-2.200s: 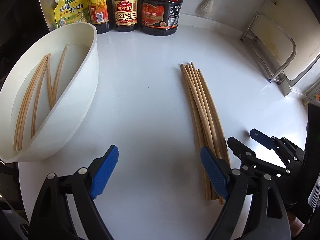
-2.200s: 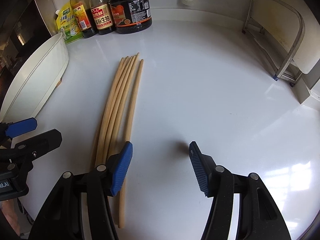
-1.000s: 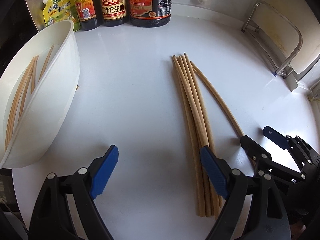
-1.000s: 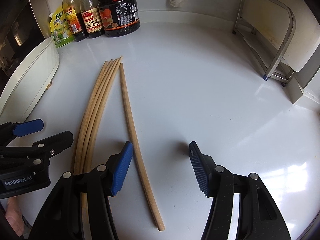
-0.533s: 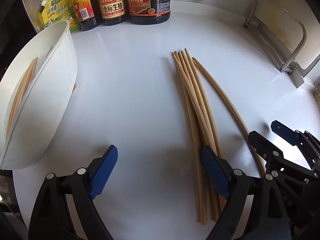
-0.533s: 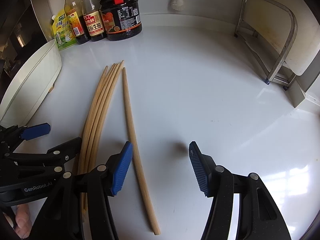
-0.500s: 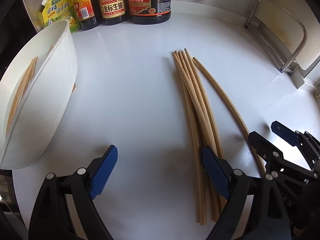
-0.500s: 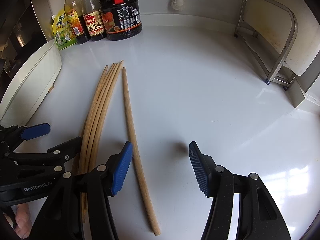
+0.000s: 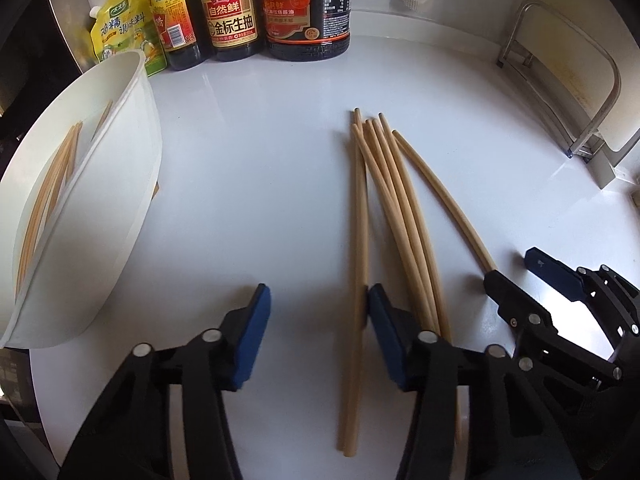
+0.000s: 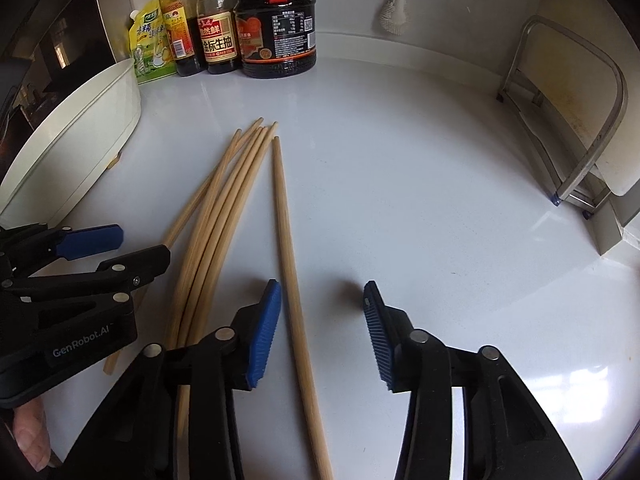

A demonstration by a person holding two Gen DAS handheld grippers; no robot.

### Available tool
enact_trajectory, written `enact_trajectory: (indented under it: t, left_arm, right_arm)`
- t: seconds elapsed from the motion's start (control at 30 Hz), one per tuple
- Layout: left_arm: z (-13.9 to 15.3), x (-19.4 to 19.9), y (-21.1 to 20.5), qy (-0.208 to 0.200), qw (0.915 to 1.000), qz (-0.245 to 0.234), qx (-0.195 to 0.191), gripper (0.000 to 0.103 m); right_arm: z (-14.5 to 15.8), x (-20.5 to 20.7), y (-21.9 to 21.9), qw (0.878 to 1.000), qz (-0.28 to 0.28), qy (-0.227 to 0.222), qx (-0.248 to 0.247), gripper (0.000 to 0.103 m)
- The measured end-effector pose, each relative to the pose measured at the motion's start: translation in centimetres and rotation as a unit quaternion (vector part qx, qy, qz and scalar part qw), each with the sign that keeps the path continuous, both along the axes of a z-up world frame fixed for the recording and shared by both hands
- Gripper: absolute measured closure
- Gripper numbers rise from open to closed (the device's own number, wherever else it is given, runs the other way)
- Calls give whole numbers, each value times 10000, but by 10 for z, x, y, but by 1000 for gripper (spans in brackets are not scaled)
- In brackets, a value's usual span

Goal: Organize utensils
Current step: 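Separate one chopstick from the pile and pinch it with the right tool, then carry the chopstick with the right tool into the basin and release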

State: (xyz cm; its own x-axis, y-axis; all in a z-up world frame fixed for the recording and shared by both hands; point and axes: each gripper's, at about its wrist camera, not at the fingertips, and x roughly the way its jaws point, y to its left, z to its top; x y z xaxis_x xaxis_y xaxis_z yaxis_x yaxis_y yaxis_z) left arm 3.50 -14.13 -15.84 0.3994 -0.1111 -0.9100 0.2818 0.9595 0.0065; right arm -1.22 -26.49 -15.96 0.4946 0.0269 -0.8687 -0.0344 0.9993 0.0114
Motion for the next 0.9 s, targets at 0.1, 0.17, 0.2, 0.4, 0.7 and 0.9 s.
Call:
enact_trajectory:
  t: [0.1, 0.17, 0.2, 0.4, 0.7, 0.9]
  left_arm:
    - [1, -1, -4, 27, 9999, -123, -41, 85]
    - [1, -3, -7, 78, 9996, -261, -70, 95]
    - [2, -3, -8, 98, 9995, -301, -67, 95]
    - [7, 1, -5, 306, 9986, -384, -209, 95]
    - [55, 4, 8, 10, 9977, -523, -435, 96]
    - [92, 13, 26, -191, 9954, -663, -669, 96]
  right_arm:
    - [1, 2, 7, 9999, 157, 39, 16, 91]
    - [2, 4, 9, 9998, 208, 67, -14, 97]
    - [2, 5, 9, 9998, 191, 77, 22, 97]
    - [8, 3, -8, 9991, -172, 141, 359, 97]
    - [48, -6, -21, 9967, -582, -33, 569, 97]
    - [78, -1, -2, 9969, -541, -254, 511, 97]
